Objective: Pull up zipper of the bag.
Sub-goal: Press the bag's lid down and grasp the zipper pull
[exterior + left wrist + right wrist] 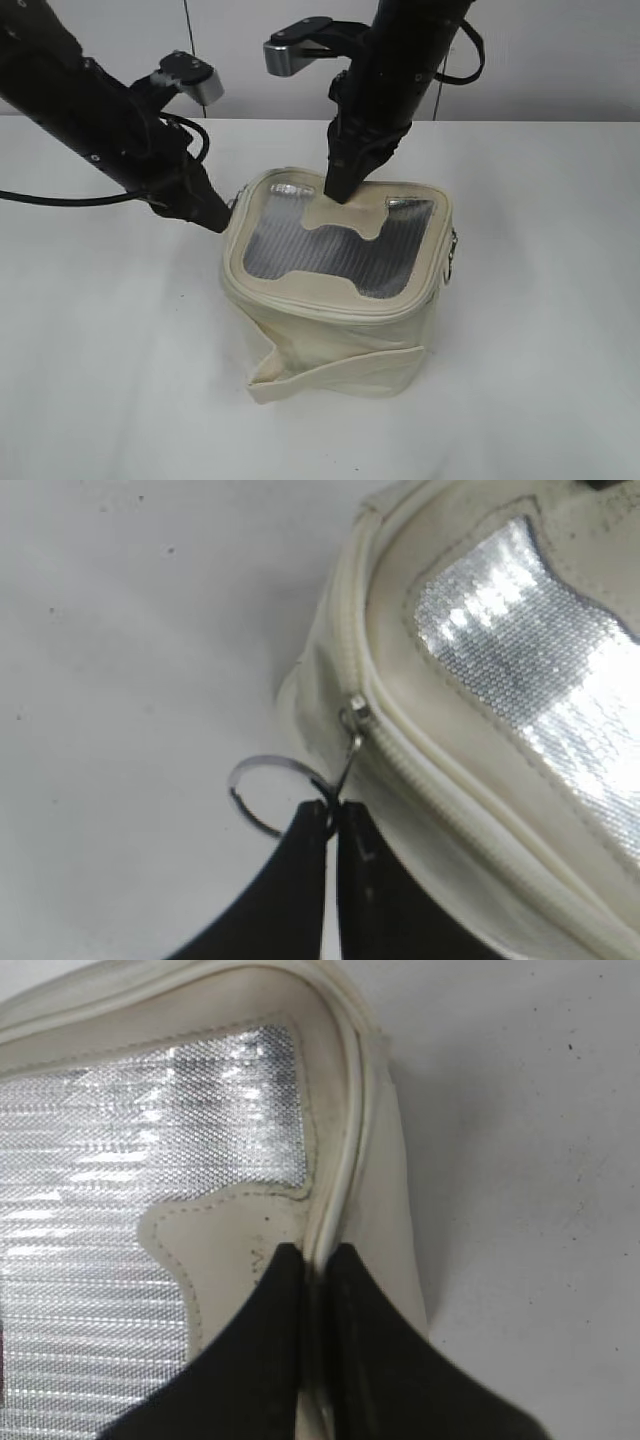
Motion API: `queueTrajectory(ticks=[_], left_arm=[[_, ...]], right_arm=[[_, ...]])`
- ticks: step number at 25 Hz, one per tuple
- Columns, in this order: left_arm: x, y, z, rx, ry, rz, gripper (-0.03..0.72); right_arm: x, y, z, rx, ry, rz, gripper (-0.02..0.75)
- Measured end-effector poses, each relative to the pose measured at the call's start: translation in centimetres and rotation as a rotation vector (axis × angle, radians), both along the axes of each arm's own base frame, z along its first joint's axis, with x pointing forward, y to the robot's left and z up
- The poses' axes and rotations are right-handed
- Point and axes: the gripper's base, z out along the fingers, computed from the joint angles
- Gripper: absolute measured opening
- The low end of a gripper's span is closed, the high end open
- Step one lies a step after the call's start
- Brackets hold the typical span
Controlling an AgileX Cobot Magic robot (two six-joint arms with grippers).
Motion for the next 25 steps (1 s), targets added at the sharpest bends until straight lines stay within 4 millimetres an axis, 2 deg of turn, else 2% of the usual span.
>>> queueTrajectory(ticks=[7, 15, 21, 25], left_arm=[[-0.9, 0.3, -0.2, 0.031, 0.115, 0.015, 0.0], [-2.4, 0.8, 1.6, 0.053, 0.18, -0.01, 0.0], [-3.4, 1.0, 2.2, 0.068, 0.255, -0.013, 0.0], [-4.1, 0.4, 2.2, 0.088, 0.292, -0.04, 0.0]], right_arm=[[-0.1, 0.2, 0.1, 0.009, 0.004, 0.002, 0.048], [-0.2, 0.2, 0.1, 0.014, 0.012, -0.013, 0.048], [-0.4, 0.5, 0.2, 0.023, 0.018, -0.009, 0.048], [-0.4, 0.5, 0.2, 0.023, 0.021, -0.018, 0.048]])
